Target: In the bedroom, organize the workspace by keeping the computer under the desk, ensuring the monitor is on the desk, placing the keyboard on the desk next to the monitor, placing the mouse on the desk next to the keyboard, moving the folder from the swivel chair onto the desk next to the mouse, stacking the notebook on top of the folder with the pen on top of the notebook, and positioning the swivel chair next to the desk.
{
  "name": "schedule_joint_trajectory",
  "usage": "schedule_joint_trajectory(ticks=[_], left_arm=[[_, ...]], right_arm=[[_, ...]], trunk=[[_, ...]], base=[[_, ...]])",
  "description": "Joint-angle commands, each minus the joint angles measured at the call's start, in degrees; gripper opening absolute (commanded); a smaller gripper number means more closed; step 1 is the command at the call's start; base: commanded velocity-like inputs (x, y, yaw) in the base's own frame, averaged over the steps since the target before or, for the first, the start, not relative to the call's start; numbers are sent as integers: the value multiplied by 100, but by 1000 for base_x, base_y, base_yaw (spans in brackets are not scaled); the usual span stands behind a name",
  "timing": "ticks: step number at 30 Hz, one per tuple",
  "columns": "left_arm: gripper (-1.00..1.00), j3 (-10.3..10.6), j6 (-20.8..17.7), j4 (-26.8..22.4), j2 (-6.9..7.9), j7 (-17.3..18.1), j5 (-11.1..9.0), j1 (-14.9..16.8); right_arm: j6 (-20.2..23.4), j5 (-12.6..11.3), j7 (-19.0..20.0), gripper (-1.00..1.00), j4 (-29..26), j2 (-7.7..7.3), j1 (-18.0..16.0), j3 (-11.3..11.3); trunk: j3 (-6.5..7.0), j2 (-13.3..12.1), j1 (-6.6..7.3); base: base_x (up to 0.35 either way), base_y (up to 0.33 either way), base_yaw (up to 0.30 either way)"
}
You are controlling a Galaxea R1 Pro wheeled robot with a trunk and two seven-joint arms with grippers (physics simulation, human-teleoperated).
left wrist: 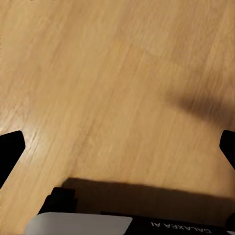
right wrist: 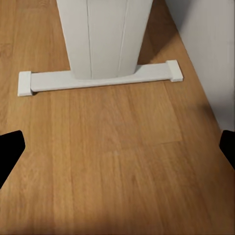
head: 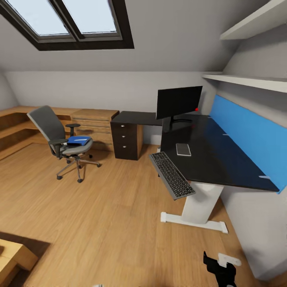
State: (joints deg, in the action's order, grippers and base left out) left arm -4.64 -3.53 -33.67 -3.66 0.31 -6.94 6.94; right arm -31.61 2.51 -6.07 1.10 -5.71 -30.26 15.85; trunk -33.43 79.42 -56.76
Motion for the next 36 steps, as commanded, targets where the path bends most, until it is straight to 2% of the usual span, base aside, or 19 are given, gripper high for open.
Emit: schedule_joint_trajectory(ticks=[1,6,11,14,17,18,19,20,27,28,32,33,35,36], left_arm=[[100,-18,-22,-13,-2,3,-60,0],[100,-26,237,-15,3,-1,-61,0],[100,-35,472,-16,1,-4,-61,0],[100,-36,504,-16,1,-5,-61,0],[100,-37,520,-16,-1,-5,-61,0],[100,-37,526,-16,-2,-5,-61,0],[100,-37,529,-16,-2,-5,-61,0],[100,-37,540,-16,-3,-5,-58,0],[100,-36,545,-16,-8,-5,-49,0],[100,-33,545,-16,-8,-5,-47,0],[100,-30,546,-16,-6,-5,-45,0],[100,-30,546,-16,-5,-5,-45,0],[100,-29,546,-16,-5,-5,-44,0],[100,-29,546,-16,-4,-5,-44,0]], right_arm=[[-22,32,-24,100,8,-1,-6,5],[-22,31,-54,100,-60,13,-6,2],[11,-19,-64,100,-632,20,-6,57],[39,-162,-47,100,-981,25,-6,101],[103,-472,-23,100,-1313,43,-6,127],[223,-758,20,100,-1531,85,-10,138],[314,-922,63,100,-1645,108,-9,141],[1085,-1829,545,100,-2298,177,-12,151],[2554,-3148,1505,100,-3207,194,-13,166],[2953,-3500,1726,100,-3408,190,-14,169],[3597,-4155,2101,100,-3710,171,-12,178],[3871,-4483,2233,100,-3828,148,-13,183],[4133,-4826,2320,100,-3941,122,-12,189],[4390,-5175,2377,100,-4046,98,-12,190]], trunk=[[-6,3,1],[-7,3,1],[-7,3,1],[-8,3,1],[-8,3,1],[-8,3,1],[-8,3,1],[-8,3,1],[-8,3,1],[-8,3,1],[-8,3,1],[-8,3,1],[-8,3,1],[-8,3,1]], base=[[-86,-2,-7],[-40,-1,-3],[-9,0,-1],[-3,0,0],[-2,0,0],[0,0,0],[0,0,0],[0,0,0],[0,0,0],[0,0,0],[0,0,0],[0,0,0],[0,0,0],[0,0,0]])
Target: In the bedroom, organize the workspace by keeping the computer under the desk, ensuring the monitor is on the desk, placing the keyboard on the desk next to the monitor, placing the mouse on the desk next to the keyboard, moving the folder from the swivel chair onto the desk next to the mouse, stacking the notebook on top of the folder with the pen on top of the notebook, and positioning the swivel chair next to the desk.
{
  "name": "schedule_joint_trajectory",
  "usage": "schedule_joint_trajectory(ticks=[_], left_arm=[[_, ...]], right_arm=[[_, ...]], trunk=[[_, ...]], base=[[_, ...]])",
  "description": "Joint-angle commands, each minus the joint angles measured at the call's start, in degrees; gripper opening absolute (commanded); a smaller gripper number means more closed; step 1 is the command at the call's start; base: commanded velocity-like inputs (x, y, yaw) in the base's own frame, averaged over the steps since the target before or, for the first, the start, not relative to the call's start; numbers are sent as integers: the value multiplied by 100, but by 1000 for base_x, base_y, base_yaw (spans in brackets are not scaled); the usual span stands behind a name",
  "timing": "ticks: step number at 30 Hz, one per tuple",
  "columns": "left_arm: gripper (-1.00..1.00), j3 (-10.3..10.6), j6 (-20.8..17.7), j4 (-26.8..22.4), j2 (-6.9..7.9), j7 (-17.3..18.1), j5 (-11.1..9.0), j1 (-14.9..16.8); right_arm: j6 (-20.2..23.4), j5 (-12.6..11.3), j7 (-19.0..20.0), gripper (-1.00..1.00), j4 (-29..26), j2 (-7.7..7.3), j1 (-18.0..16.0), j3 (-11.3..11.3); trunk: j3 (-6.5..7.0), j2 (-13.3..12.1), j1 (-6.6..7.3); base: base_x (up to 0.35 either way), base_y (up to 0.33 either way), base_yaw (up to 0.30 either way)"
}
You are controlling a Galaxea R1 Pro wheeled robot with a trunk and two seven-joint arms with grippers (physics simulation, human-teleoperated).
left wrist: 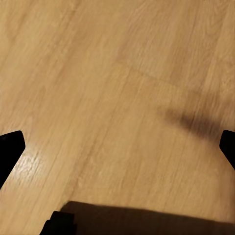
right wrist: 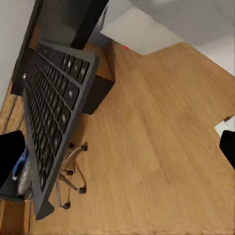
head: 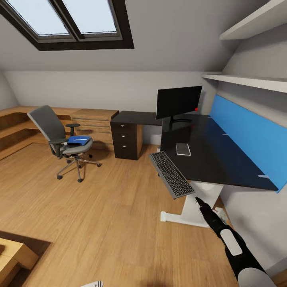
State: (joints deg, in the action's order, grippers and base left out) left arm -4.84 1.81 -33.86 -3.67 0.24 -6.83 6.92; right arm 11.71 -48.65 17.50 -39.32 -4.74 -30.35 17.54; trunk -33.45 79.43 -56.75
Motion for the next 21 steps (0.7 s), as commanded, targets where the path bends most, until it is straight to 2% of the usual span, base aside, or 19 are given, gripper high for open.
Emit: schedule_joint_trajectory(ticks=[1,2,3,6,9,10,17,21], left_arm=[[100,-9,13,2,-3,4,-55,3],[100,-8,13,2,-3,4,-55,3],[100,-8,13,2,-5,5,-55,3],[100,-7,13,2,-9,9,-52,3],[100,-3,13,2,-10,10,-52,3],[100,6,13,2,-17,32,-58,3],[100,6,13,-19,-15,44,-64,3],[100,-6,8,-202,-11,42,-71,3]], right_arm=[[306,-398,57,100,-84,-22,-3,21],[428,-560,70,100,-112,-42,-3,21],[658,-845,92,100,-153,-96,-3,19],[983,-1228,118,100,-197,-215,-4,12],[1106,-1358,151,100,-219,-282,-2,4],[1197,-1443,343,100,-237,-358,0,-8],[1224,-1455,555,100,-232,-379,2,-16],[1224,-1428,594,100,-225,-378,2,-34]], trunk=[[-5,3,0],[-5,3,0],[-5,3,0],[-5,3,0],[-5,3,0],[-5,3,0],[-5,3,0],[-23,43,-22]], base=[[0,0,0],[0,0,0],[0,0,0],[0,0,0],[0,0,0],[0,0,0],[0,0,0],[0,0,0]])
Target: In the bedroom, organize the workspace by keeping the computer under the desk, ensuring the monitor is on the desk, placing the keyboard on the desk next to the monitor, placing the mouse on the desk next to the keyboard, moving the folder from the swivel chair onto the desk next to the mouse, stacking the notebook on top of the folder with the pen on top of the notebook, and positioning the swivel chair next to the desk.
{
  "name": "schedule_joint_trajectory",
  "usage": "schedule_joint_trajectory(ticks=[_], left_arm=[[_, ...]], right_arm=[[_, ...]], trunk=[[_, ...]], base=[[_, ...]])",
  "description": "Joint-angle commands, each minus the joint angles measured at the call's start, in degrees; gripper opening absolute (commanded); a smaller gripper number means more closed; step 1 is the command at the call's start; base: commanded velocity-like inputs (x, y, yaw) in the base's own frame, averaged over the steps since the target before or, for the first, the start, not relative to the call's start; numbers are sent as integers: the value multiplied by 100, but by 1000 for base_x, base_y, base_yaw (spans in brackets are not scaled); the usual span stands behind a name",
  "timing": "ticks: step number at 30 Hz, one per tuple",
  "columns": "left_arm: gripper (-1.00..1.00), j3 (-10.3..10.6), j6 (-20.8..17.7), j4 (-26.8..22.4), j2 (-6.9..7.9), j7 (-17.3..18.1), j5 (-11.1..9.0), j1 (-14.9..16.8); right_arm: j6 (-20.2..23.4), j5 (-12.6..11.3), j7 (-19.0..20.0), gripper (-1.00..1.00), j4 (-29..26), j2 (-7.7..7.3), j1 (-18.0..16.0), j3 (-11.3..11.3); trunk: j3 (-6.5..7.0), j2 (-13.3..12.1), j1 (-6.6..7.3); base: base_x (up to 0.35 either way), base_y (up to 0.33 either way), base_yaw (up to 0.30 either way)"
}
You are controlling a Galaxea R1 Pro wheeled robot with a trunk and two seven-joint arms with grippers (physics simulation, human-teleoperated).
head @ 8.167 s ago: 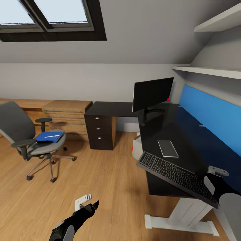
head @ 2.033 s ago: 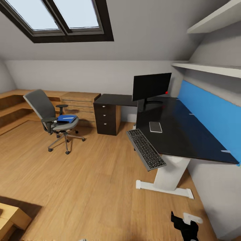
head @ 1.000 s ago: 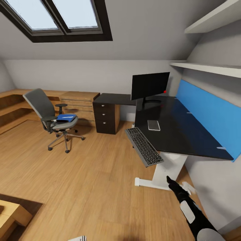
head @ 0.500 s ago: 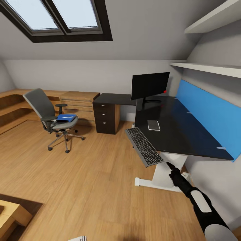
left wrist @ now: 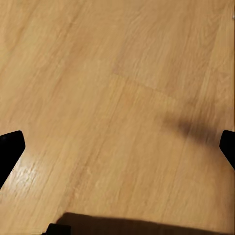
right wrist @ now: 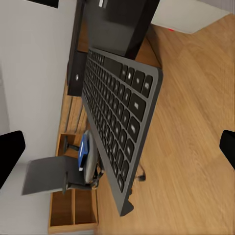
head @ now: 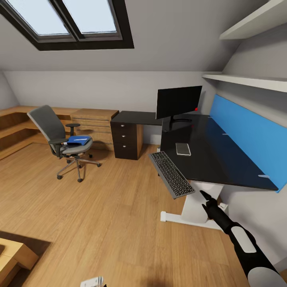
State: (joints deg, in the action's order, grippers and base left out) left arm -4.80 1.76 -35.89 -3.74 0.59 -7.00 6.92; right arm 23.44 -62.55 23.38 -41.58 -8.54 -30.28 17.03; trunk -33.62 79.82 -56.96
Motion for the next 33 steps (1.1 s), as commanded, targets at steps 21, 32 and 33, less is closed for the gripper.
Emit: schedule_joint_trajectory(ticks=[21,32,33], left_arm=[[100,29,-3992,-4003,-141,13,-1226,2],[100,72,-4350,-4401,-114,-29,-1462,2],[100,69,-4349,-4359,-108,-28,-1460,2]], right_arm=[[40,147,47,100,-7,47,-4,-15],[46,145,44,100,29,53,-4,-40],[46,145,44,100,30,55,-4,-42]], trunk=[[-383,846,-462],[-526,1167,-637],[-526,1167,-637]], base=[[0,0,0],[0,0,0],[0,0,0]])
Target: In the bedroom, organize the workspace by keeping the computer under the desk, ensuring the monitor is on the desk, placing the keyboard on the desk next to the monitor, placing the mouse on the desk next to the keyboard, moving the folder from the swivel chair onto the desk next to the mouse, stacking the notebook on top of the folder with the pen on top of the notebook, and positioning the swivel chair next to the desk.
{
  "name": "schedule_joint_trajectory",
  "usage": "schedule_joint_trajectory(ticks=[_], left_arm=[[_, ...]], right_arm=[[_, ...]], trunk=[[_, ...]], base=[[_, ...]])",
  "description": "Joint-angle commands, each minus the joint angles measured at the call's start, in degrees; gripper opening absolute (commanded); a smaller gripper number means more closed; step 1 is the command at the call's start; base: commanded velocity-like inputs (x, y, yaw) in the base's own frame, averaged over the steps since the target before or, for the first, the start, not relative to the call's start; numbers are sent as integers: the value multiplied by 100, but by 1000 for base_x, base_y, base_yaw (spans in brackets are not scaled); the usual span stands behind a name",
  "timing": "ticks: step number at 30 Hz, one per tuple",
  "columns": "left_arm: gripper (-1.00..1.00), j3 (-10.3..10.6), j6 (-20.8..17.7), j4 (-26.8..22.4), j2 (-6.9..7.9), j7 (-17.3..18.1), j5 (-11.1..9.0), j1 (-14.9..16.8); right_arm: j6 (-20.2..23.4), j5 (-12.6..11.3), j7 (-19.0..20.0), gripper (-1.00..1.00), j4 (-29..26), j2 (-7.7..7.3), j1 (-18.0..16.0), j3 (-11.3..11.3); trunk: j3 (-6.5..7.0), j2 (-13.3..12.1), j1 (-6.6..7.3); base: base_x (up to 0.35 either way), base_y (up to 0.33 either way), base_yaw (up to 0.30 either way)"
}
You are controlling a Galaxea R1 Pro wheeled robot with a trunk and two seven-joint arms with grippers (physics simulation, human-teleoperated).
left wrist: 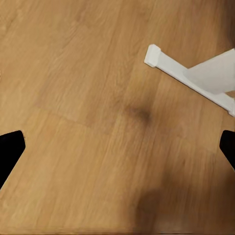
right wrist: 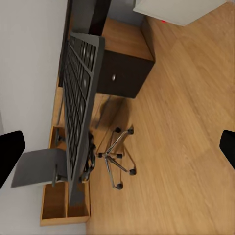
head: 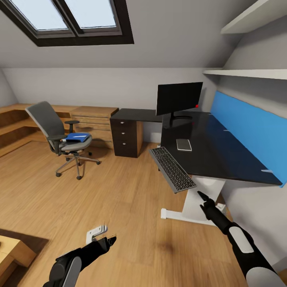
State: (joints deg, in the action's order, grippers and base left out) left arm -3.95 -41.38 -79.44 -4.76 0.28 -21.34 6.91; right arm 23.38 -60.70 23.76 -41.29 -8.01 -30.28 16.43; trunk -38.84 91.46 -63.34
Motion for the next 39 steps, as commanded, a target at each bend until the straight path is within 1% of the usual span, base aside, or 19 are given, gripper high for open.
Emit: schedule_joint_trajectory(ticks=[1,9,16,18,26,39], left_arm=[[100,-22,-31,107,9,13,-22,3],[100,-17,24,324,17,15,-25,3],[100,-16,362,482,19,36,-20,3],[100,-5,437,490,13,35,-19,3],[100,0,464,498,10,36,-16,3],[100,2,464,512,10,37,-19,3]], right_arm=[[48,-37,5,100,5,23,-4,15],[44,-30,5,100,19,62,-4,11],[43,-28,4,100,30,95,-4,6],[43,-27,5,100,33,110,-4,-28],[43,-27,-2,100,33,115,-4,-60],[41,-21,3,100,27,107,-4,-61]], trunk=[[-5,3,0],[-5,3,0],[-5,3,0],[-5,3,0],[-5,3,0],[-5,3,0]], base=[[0,0,0],[0,0,0],[132,110,0],[104,87,0],[109,73,0],[27,14,0]])
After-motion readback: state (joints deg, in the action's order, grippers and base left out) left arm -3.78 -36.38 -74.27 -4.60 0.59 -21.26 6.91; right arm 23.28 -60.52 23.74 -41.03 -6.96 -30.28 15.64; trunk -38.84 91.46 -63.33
